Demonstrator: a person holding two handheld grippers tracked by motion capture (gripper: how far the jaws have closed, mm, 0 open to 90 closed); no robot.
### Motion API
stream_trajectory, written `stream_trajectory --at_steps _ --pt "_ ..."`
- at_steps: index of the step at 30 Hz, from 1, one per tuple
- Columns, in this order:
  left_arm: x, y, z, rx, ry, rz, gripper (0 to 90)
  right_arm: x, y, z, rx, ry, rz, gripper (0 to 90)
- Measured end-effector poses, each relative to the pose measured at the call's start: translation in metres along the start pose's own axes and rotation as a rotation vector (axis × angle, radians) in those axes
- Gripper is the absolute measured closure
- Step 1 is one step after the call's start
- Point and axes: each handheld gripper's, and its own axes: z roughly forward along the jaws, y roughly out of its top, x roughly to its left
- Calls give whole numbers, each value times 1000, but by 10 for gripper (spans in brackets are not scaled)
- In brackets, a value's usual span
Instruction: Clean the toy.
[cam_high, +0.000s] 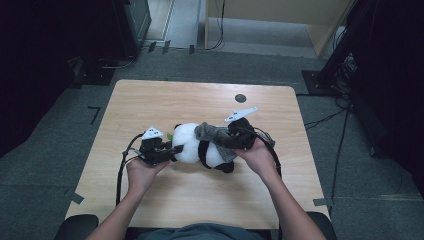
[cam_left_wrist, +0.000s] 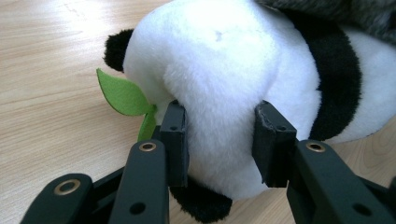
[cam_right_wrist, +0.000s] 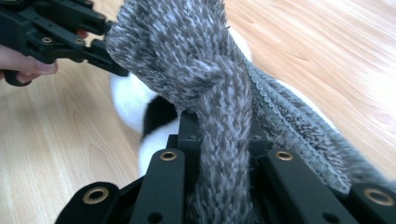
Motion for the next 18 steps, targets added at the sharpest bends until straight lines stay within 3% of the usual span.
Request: stream_trajectory --at_steps 10,18 --pt "1 0 0 5 -5 -7 617 -22 -10 -15 -19 -54 67 765" --pt "1 -1 0 0 -5 -11 616 -32 -16 -16 -31 -54 106 763"
